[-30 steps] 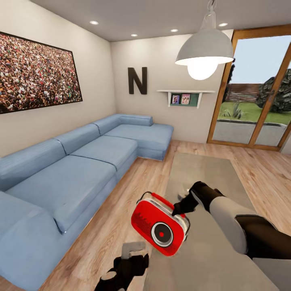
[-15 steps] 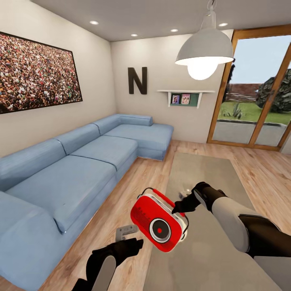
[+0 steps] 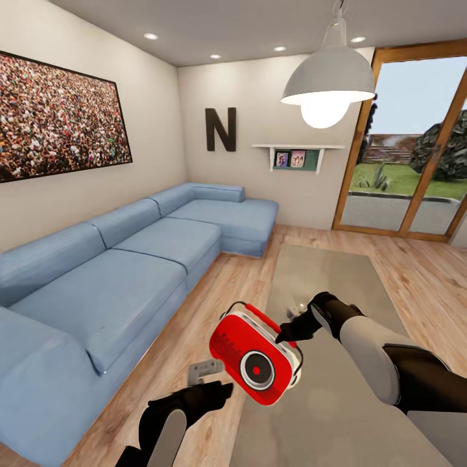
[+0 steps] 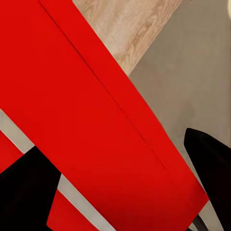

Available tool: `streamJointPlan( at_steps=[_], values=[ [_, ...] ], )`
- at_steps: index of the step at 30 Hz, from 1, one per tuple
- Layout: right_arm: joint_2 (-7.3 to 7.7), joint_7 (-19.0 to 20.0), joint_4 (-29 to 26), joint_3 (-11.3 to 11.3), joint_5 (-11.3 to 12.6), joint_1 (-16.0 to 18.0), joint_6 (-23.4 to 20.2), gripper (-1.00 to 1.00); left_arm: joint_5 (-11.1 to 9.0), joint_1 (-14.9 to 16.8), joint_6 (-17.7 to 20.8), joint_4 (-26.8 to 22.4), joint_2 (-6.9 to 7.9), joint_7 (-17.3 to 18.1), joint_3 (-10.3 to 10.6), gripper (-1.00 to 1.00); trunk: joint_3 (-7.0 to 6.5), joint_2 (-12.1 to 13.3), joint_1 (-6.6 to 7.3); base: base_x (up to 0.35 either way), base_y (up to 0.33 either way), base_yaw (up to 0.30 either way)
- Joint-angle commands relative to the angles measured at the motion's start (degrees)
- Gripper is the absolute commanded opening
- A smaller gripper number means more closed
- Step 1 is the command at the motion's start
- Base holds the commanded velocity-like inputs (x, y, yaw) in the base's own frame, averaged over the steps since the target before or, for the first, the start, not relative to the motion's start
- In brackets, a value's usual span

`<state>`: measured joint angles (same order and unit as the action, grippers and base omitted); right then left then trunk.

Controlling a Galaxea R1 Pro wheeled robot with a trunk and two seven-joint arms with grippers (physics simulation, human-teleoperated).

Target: Turn on the radio receiver that's on the table in the living room.

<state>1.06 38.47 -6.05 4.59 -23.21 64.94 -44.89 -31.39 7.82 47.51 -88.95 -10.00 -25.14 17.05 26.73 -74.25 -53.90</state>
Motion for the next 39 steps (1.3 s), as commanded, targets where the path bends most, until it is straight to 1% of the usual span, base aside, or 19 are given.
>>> streamJointPlan(
  at_steps=[1,4,7,10,11,16,29,30,39],
  values=[
    [0.00,0.03,-0.01,0.69,0.72,0.01,-0.20,-1.00,0.01,0.00,0.02,0.00,0.00,0.33,0.02,1.00,0.00,0.00,0.00,0.000,0.000,0.000],
    [0.00,0.03,-0.01,0.69,0.71,0.01,-0.19,-1.00,0.01,0.00,0.04,0.00,0.00,2.35,0.08,1.00,0.00,0.00,0.00,0.000,0.000,0.000],
    [0.00,0.13,-0.01,0.69,0.71,0.01,-0.20,-1.00,0.11,0.00,0.04,0.00,0.00,5.96,0.09,1.00,0.00,0.00,0.00,0.000,0.000,0.000],
    [-0.03,0.18,-0.01,0.69,0.71,0.01,-0.17,-1.00,0.19,0.00,0.03,0.00,0.00,8.69,0.09,1.00,0.00,0.00,0.00,0.000,0.000,0.000],
    [-0.04,0.19,-0.01,0.69,0.71,0.01,-0.15,-1.00,0.22,0.00,0.04,0.00,0.00,9.08,0.09,1.00,0.00,0.00,0.00,0.000,0.000,0.000],
    [-0.08,0.36,-0.01,0.61,0.71,0.01,-0.14,-1.00,0.27,0.00,-0.03,0.00,0.00,9.70,0.02,1.00,0.00,0.00,0.00,0.000,0.000,0.000],
    [-0.29,0.64,-0.01,0.60,0.71,0.01,-0.19,-1.00,0.40,0.00,-0.04,0.00,0.00,9.62,-0.12,1.00,0.00,0.00,0.00,0.000,0.000,0.000],
    [-0.31,0.64,-0.01,0.60,0.71,0.01,-0.19,-1.00,0.42,0.00,-0.11,0.00,0.00,9.59,-0.17,-1.00,0.00,0.00,0.00,0.000,0.000,0.000],
    [-0.36,0.62,-0.01,0.59,0.77,0.01,-0.22,-1.00,0.37,0.00,-0.09,-0.02,0.00,9.84,-0.01,-1.00,0.00,0.00,0.00,0.000,0.000,0.000]
  ],
)
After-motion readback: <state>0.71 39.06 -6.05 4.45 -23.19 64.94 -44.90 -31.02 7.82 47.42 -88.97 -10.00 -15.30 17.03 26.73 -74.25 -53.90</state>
